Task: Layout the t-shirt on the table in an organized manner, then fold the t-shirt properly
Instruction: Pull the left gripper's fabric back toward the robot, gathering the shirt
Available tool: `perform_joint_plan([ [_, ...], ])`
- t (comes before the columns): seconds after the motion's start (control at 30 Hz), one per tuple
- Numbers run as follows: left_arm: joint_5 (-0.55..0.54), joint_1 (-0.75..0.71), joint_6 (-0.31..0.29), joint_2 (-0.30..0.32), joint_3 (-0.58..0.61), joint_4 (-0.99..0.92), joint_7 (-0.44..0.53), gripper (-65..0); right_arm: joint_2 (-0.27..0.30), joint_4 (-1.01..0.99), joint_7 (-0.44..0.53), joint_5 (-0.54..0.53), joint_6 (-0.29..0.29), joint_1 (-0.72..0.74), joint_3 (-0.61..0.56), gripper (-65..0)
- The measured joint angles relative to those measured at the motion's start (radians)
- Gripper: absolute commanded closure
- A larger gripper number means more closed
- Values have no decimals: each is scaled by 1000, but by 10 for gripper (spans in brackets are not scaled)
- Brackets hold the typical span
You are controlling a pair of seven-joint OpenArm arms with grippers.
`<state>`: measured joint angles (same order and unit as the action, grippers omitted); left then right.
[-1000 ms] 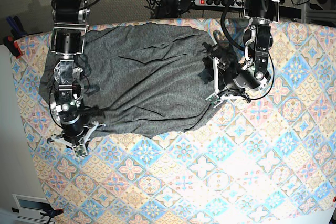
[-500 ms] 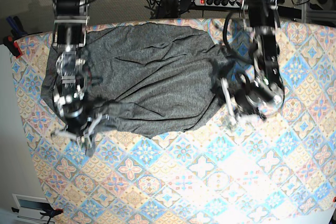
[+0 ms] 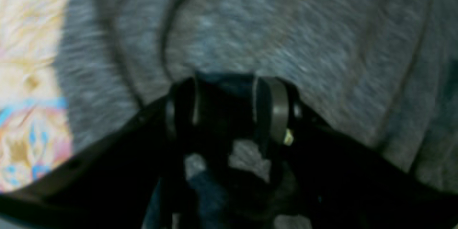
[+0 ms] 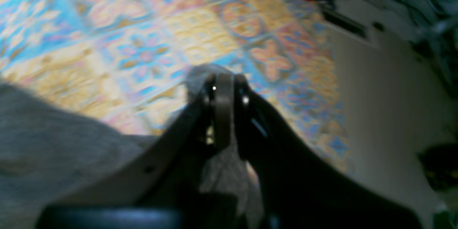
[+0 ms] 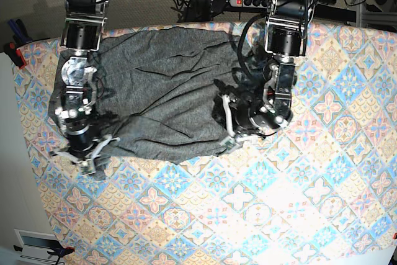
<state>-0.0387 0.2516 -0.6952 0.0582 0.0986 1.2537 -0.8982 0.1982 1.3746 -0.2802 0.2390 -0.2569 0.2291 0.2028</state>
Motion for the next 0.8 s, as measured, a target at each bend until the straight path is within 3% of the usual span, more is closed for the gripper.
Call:
perform_joint_plan([
  [0.13,31,-34,3,0,-12,5,40,-242,3,0,-2,1,6,1,23,-11],
  [0.3,61,-85,-11,37,-69,19,108,-116,0,0,0,1,3,2,22,-100],
  [0.5,27,-151,-12,101,-73,39,197,-122,1,0,0,0,3,1,13,-180],
  [0.8,-41,-208,-31,180,-79,45,255,-122,1,0,0,0,3,2,18,-200],
])
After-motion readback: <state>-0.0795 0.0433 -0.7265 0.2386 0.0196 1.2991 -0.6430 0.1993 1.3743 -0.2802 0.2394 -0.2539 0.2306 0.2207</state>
